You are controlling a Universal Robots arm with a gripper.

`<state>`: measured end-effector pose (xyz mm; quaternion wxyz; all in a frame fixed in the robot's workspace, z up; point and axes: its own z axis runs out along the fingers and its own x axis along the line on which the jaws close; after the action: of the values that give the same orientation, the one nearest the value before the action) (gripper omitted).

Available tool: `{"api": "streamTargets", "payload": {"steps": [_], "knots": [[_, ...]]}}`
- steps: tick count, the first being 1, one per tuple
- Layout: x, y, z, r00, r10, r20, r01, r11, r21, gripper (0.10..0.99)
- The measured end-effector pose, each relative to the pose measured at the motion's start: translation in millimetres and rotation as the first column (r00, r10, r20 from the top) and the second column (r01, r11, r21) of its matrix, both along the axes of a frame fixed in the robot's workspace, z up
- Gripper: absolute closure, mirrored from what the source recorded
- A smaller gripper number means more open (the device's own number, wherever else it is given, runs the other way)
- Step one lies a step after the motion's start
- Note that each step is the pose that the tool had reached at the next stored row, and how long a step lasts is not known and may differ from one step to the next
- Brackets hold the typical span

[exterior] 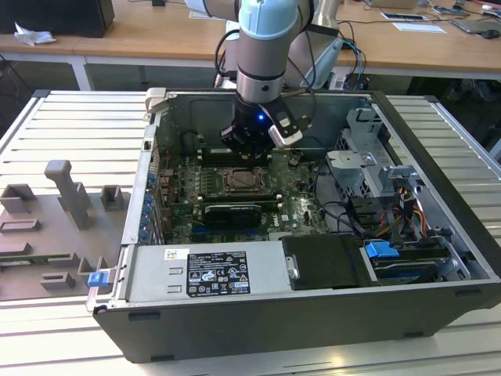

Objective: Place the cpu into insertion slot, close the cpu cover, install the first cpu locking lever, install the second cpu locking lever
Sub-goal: 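Install the first cpu locking lever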

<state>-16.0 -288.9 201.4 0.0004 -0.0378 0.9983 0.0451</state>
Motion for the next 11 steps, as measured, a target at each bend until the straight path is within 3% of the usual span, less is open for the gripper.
{"api": "streamTargets", "payload": {"steps": [3,7,11], "knots": [[0.0,0.0,0.5,1.0,0.0,0.0,0.0,1.0,0.001,0.98],[0.1,0.0,12.6,1.0,0.0,0.0,0.0,1.0,0.001,0.98],[0.1,-1.1,12.8,1.0,0.0,0.0,0.0,1.0,0.001,0.98]]}}
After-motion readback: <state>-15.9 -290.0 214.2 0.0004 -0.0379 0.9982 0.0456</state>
